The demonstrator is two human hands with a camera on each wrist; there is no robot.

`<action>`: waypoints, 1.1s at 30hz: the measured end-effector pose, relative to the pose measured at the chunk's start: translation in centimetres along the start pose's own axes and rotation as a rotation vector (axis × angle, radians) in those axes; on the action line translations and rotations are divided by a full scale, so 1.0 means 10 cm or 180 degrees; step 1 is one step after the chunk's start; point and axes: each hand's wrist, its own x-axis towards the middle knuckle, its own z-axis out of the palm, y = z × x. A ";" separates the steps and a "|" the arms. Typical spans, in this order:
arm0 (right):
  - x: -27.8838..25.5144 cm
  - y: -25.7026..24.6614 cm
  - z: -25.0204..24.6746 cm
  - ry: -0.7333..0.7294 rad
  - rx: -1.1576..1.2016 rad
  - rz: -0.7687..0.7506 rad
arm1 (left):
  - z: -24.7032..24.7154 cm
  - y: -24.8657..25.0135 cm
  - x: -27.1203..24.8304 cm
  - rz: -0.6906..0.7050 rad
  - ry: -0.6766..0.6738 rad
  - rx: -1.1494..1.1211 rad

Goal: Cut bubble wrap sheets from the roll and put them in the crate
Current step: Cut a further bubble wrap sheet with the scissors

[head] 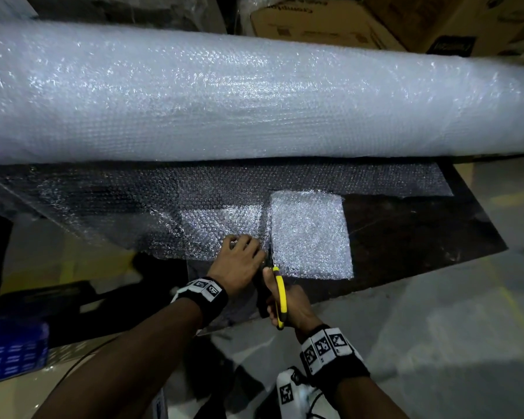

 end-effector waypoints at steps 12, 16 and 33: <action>0.06 -0.11 -0.07 -0.0065 0.0011 0.0178 | 0.04 0.03 0.02 -0.0111 0.0147 -0.0024; 0.08 -0.13 -0.04 -0.0033 0.0149 0.0272 | 0.04 0.03 0.01 -0.0132 0.0133 -0.0014; 0.20 -0.34 -0.11 -0.0285 0.0010 0.0492 | -0.01 0.02 0.02 -0.0036 0.0124 -0.0045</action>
